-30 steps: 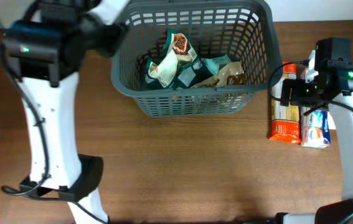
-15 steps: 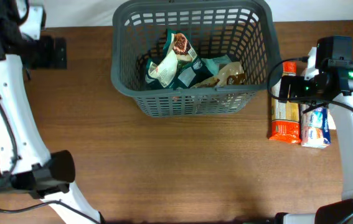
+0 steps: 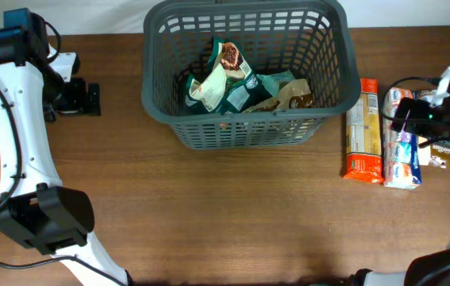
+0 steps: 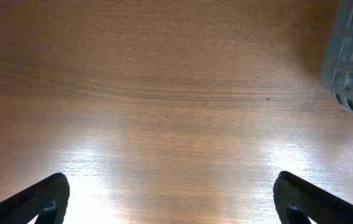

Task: Pack container
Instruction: 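Move right gripper down onto the orange pasta package and grasp it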

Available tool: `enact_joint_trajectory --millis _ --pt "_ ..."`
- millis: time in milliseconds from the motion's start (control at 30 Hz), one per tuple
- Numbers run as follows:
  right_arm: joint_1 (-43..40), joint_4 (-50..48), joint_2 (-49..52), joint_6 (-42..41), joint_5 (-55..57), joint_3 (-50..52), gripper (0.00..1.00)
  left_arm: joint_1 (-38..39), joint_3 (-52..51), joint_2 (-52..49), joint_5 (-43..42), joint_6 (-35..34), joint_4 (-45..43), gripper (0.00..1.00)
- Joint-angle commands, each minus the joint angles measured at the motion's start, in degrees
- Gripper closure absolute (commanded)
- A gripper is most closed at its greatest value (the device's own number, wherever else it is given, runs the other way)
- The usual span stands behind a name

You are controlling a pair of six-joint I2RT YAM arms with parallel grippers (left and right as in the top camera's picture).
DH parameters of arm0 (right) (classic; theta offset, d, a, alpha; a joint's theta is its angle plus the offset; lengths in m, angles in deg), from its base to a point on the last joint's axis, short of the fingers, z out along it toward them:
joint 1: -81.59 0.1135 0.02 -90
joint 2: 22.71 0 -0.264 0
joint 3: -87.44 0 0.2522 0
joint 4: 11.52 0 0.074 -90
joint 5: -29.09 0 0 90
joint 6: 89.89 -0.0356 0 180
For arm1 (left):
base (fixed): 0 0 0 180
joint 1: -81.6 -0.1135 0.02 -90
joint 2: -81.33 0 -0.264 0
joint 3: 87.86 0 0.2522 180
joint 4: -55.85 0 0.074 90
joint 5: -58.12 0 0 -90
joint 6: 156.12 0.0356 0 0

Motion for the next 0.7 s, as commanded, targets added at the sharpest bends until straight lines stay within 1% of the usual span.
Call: enact_joint_trajectory --millis 0,167,333,400,667 --pt "0.0 -0.87 2.64 -0.22 -2.95 1.05 0.01 -0.31 -0.26 1.18 -0.63 -0.76 0.04 0.01" --pt "0.42 -5.55 8.41 -0.2 -3.69 5.57 0.01 -0.31 -0.26 1.18 -0.63 -0.76 0.04 0.01" --pt "0.76 -8.07 15.87 0.2 -9.49 6.38 0.0 -0.31 -0.26 1.2 -0.63 -0.76 0.04 0.01" --pt "1.51 -8.79 18.4 2.47 -12.63 6.4 0.05 -0.31 -0.26 1.18 -0.63 -0.76 0.04 0.01" --pt "4.5 -12.11 24.37 2.8 -12.59 6.4 0.05 -0.31 -0.26 1.18 -0.63 -0.76 0.07 0.01"
